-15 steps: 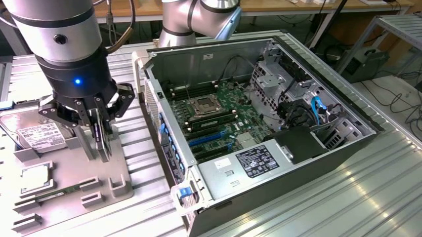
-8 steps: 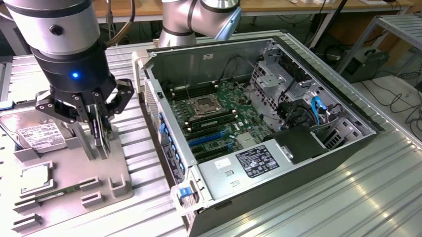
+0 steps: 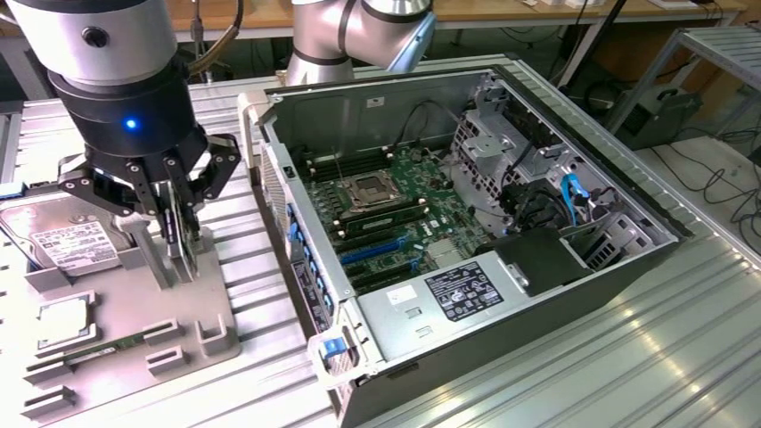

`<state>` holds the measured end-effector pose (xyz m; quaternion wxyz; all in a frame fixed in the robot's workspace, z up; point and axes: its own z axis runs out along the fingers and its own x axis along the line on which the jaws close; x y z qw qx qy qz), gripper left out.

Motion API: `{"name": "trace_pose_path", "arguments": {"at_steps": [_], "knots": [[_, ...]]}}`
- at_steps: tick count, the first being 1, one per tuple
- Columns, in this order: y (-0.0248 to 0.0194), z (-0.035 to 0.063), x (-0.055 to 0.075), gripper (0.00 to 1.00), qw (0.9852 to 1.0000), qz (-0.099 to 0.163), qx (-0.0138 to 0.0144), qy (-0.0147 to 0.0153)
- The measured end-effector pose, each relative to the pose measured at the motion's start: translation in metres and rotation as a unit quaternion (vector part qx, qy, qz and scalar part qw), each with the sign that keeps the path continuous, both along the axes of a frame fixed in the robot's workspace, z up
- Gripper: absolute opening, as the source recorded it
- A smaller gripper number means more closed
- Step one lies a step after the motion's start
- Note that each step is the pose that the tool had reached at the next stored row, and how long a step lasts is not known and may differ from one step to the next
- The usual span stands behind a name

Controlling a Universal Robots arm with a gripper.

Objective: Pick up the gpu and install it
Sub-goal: 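Pick up the gpu and move the gpu toward the slot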

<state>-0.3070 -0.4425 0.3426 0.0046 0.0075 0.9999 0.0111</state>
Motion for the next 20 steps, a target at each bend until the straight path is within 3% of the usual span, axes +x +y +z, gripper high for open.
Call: {"name": "trace_pose_path", "arguments": {"at_steps": [20], "knots": [[0.0000,0.0215,0.000,0.28,1.0000,0.000,0.0000,0.0000]]}}
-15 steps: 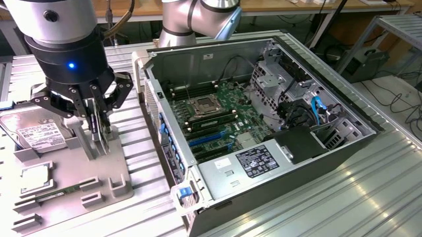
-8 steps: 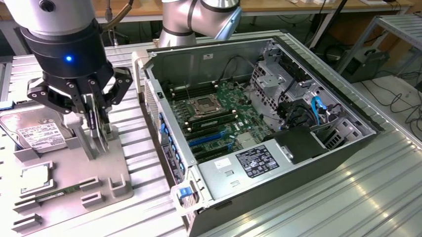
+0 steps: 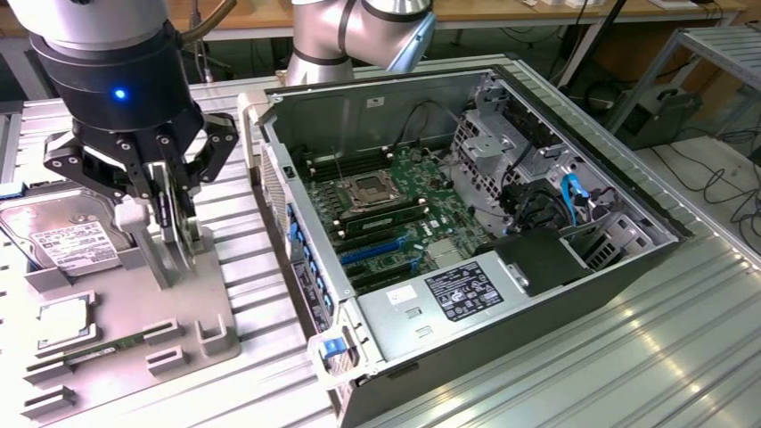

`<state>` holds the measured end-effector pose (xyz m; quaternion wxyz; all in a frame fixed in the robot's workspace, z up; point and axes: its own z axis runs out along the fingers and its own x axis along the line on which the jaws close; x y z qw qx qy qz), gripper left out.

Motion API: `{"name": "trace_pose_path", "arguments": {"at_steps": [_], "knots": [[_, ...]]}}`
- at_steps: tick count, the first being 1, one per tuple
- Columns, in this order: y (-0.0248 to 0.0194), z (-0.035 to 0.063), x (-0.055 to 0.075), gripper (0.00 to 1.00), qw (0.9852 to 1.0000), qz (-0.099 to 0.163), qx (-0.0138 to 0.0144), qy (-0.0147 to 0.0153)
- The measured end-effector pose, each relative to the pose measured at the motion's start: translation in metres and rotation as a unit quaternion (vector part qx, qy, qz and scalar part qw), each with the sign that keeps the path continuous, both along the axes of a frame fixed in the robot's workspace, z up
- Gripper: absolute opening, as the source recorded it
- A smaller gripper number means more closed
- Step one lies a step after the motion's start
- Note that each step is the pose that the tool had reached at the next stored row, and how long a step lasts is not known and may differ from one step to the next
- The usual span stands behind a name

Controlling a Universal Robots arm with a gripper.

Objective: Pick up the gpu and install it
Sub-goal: 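Pick up the gpu and move the gpu toward the slot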

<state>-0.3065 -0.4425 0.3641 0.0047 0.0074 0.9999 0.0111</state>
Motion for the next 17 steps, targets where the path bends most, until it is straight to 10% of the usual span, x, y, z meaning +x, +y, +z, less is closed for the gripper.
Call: {"name": "trace_pose_path", "arguments": {"at_steps": [17], "knots": [[0.0000,0.0209,0.000,0.28,1.0000,0.000,0.0000,0.0000]]}}
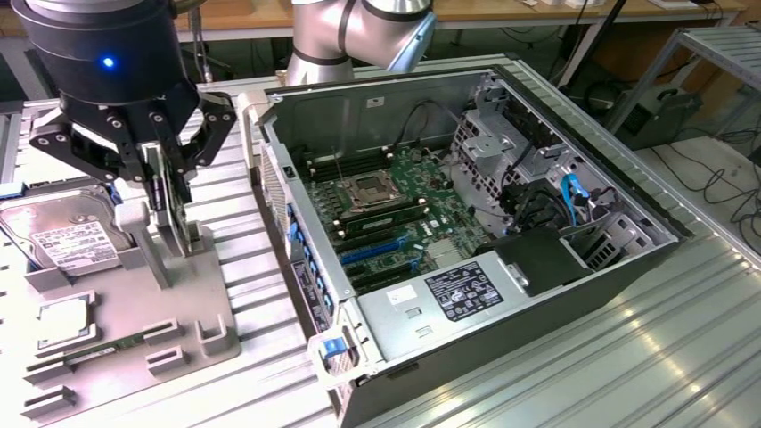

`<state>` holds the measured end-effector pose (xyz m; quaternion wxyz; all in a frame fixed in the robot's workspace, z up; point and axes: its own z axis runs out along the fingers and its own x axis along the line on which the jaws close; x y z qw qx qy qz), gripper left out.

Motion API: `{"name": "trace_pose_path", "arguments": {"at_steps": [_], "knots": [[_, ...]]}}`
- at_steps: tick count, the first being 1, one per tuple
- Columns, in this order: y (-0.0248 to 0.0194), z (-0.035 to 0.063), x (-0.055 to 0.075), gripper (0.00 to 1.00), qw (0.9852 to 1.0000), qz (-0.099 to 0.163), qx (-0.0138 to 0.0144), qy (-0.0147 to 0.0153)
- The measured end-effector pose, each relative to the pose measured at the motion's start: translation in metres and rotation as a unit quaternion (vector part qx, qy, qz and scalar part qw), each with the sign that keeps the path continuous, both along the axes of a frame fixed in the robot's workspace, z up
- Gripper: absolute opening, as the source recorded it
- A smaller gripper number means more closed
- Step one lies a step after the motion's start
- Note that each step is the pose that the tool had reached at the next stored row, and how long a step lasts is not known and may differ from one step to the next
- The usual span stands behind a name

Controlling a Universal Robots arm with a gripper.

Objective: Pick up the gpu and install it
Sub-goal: 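Pick up the gpu and move the gpu toward the slot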

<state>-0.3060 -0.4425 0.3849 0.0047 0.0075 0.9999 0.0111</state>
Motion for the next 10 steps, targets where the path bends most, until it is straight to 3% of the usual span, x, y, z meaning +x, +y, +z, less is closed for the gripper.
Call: {"name": "trace_pose_path", "arguments": {"at_steps": [10], "knots": [[0.0000,0.0111,0.001,0.28,1.0000,0.000,0.0000,0.0000]]}}
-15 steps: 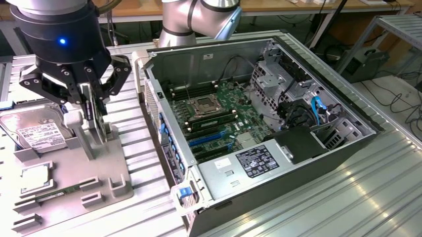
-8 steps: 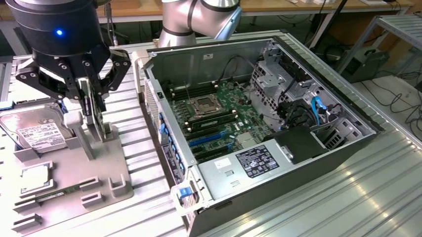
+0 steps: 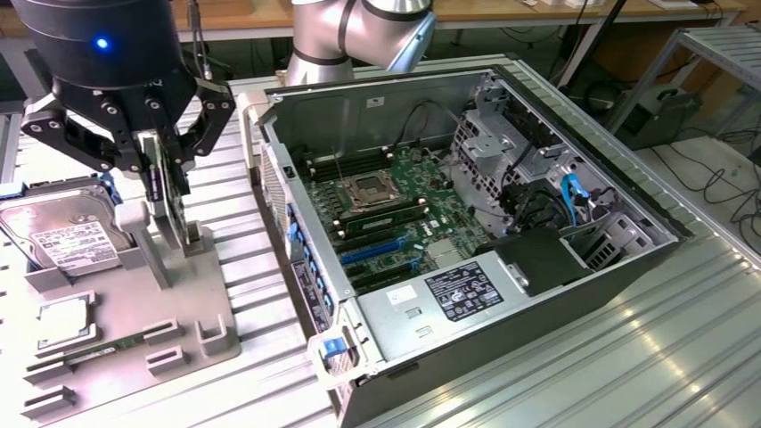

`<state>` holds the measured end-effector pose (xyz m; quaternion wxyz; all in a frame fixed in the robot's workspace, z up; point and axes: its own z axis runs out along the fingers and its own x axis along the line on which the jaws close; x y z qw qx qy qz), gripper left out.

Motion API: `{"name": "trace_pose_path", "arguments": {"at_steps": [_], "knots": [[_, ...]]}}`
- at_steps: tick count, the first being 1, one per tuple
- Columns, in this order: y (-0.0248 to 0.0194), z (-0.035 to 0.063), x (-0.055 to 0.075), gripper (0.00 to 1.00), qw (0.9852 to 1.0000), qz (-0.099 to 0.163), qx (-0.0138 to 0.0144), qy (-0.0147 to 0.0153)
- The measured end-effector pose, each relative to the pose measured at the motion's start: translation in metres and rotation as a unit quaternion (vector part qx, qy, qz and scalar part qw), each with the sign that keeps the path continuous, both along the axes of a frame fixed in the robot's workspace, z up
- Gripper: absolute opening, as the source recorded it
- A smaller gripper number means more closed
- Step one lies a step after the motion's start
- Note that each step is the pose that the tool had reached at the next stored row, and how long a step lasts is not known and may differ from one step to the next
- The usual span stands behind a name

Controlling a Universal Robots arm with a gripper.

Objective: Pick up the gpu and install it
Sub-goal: 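Pick up the gpu and move the gpu toward the slot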

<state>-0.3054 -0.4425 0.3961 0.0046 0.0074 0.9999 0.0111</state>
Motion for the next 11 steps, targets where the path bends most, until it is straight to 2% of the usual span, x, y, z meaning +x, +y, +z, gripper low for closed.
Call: {"name": "trace_pose_path", "arguments": {"at_steps": [11], "knots": [[0.0000,0.0124,0.001,0.28,1.0000,0.000,0.0001,-0.0001]]}}
